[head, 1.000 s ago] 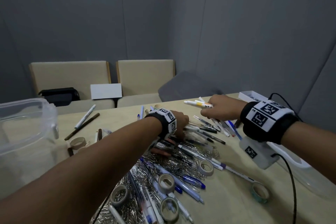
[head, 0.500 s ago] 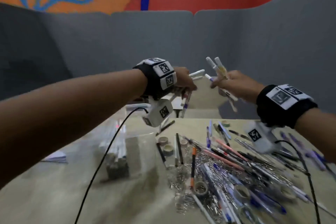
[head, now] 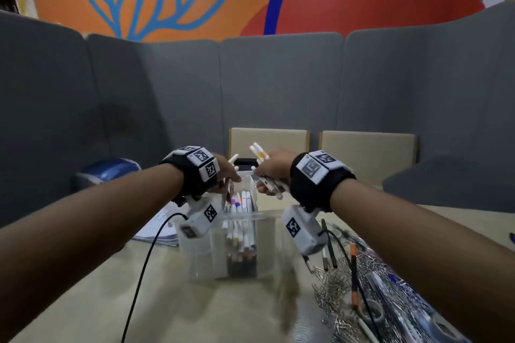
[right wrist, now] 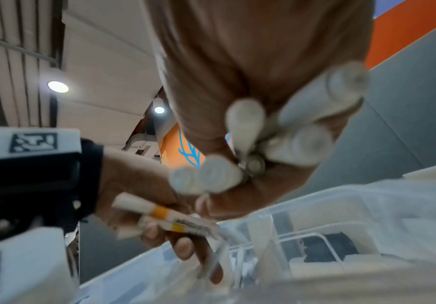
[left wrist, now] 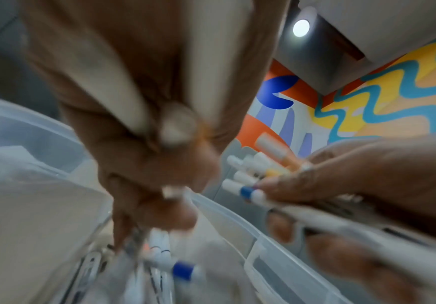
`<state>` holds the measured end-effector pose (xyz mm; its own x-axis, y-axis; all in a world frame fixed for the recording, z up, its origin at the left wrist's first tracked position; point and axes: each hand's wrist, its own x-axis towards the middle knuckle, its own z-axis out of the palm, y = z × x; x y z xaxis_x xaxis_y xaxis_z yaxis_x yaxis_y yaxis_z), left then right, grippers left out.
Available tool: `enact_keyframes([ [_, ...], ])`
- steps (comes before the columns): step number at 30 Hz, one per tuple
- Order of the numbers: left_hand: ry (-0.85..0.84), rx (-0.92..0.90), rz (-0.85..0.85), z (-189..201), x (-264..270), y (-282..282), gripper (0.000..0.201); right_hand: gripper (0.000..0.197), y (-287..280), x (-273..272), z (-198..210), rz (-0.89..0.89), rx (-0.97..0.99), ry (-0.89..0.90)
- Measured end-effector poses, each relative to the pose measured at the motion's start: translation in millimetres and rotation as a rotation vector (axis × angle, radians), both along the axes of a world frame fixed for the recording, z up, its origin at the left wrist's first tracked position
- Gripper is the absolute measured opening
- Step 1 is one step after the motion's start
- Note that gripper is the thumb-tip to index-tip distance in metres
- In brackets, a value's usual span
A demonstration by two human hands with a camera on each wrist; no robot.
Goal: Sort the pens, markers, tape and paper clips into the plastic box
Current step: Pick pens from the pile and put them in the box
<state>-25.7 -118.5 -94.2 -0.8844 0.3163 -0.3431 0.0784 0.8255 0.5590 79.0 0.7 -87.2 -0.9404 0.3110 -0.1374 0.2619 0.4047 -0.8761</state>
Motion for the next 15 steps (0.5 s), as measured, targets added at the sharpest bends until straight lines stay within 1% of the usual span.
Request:
enact_keyframes([
  [1, -0.048, 0.026, 0.007, -0.9, -1.1, -1.9, 0.027, 0.011, -3.9, -5.7, -1.5, 0.006, 0.066, -0.002],
  [2, -0.094, 0.082, 0.017, -1.7, -1.2, -3.3, 0.028, 0.017, -5.9, -11.3, -2.6, 0.016, 0.179, -0.022],
  [3, -0.141, 0.169, 0.047, -2.2, -0.9, -4.4, 0.033, 0.021, -7.8, -13.5, -2.5, 0.022, 0.305, -0.052],
  [4, -0.185, 0.235, 0.072, -3.1, -0.7, -6.5, 0.046, 0.022, -10.2, -14.3, -2.8, 0.018, 0.399, -0.067],
  [5, -0.237, 0.276, 0.073, -4.4, -3.1, -8.4, 0.056, 0.020, -11.4, -16.2, -3.5, 0.017, 0.443, -0.073],
  [6, -0.277, 0.277, 0.044, -4.9, -4.4, -9.9, 0.059, 0.018, -11.4, -19.7, -5.3, 0.030, 0.457, -0.075],
  [7, -0.310, 0.259, 0.024, -4.9, -5.4, -11.1, 0.059, 0.018, -11.0, -23.7, -8.2, 0.041, 0.442, -0.083],
  [8, -0.327, 0.216, 0.002, -4.2, -5.4, -13.0, 0.055, 0.018, -11.2, -27.0, -11.7, 0.042, 0.385, -0.089],
  [10, -0.296, 0.137, -0.029, -3.0, -5.0, -15.9, 0.048, 0.014, -13.3, -30.1, -15.9, 0.047, 0.243, -0.111],
  [11, -0.255, 0.134, -0.046, -1.4, -3.3, -16.4, 0.043, 0.014, -13.8, -30.9, -16.3, 0.057, 0.199, -0.116],
  [13, -0.147, 0.136, -0.071, 2.8, 3.2, -16.6, 0.028, 0.021, -15.8, -28.7, -15.5, 0.091, 0.189, -0.114],
  [15, 0.007, 0.101, -0.096, 7.2, 8.0, -15.2, 0.027, 0.023, -15.9, -25.4, -15.8, 0.112, 0.204, -0.090],
])
